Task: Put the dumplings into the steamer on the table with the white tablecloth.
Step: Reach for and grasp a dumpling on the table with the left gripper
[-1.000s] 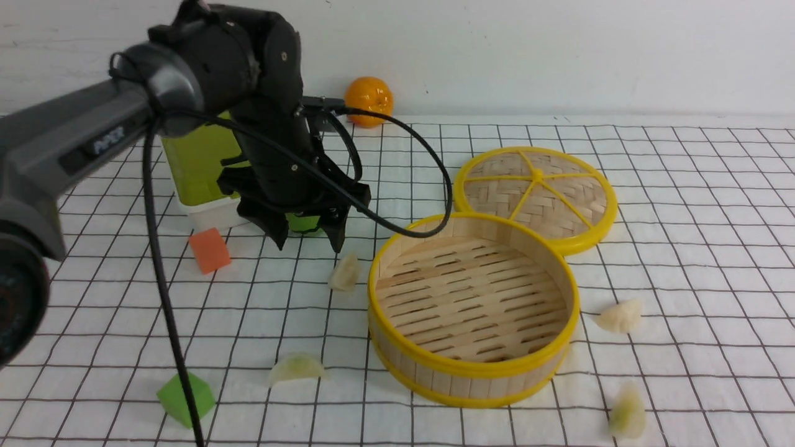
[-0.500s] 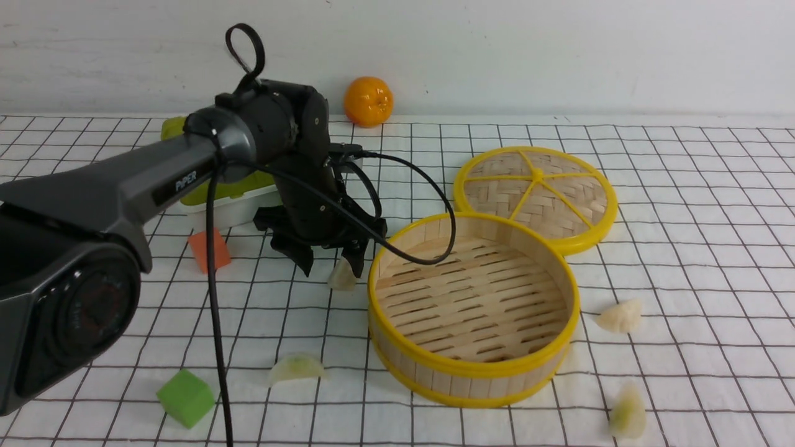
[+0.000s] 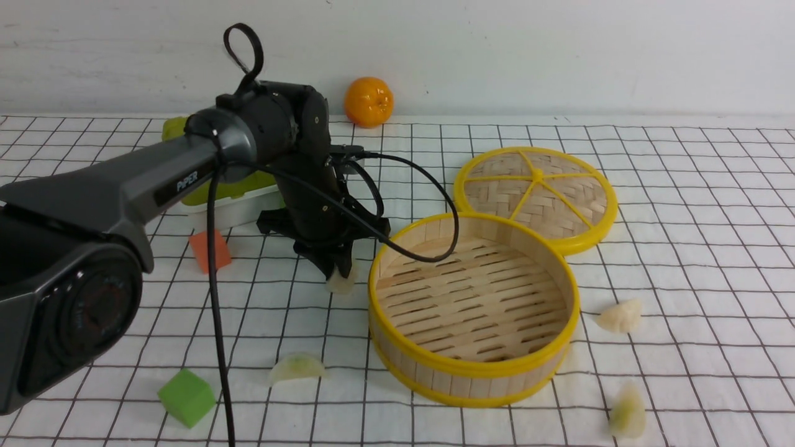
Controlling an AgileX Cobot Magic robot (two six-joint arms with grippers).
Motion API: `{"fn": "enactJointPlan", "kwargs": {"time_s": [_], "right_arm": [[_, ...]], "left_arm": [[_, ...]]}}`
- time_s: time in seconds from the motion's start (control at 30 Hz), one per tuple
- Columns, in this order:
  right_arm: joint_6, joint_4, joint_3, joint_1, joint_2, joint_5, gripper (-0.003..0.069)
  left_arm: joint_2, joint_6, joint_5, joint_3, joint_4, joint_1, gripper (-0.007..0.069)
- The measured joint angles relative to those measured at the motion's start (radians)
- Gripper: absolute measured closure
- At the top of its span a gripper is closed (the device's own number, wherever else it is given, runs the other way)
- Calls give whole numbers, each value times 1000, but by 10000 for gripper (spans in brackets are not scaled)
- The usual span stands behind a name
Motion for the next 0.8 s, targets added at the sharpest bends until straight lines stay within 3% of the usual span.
{"fn": "enactJointPlan", "kwargs": {"time_s": [0.17, 0.6, 0.7, 0.77, 0.8], "right_arm": [[0, 0, 0, 0, 0, 23, 637], [0, -23, 0, 0, 0, 29, 625], [0, -28, 0, 0, 0, 29, 621], [0, -30, 0, 0, 0, 29, 620], [0, -30, 0, 0, 0, 29, 618]], "left_arm": [[-48, 0, 32, 1, 7, 1, 637], [-300, -8, 84, 0, 4, 1, 636], [-277, -45, 87, 0, 4, 1, 622], [-252, -64, 87, 0, 4, 1, 569], [-226, -73, 87, 0, 4, 1, 501]]}}
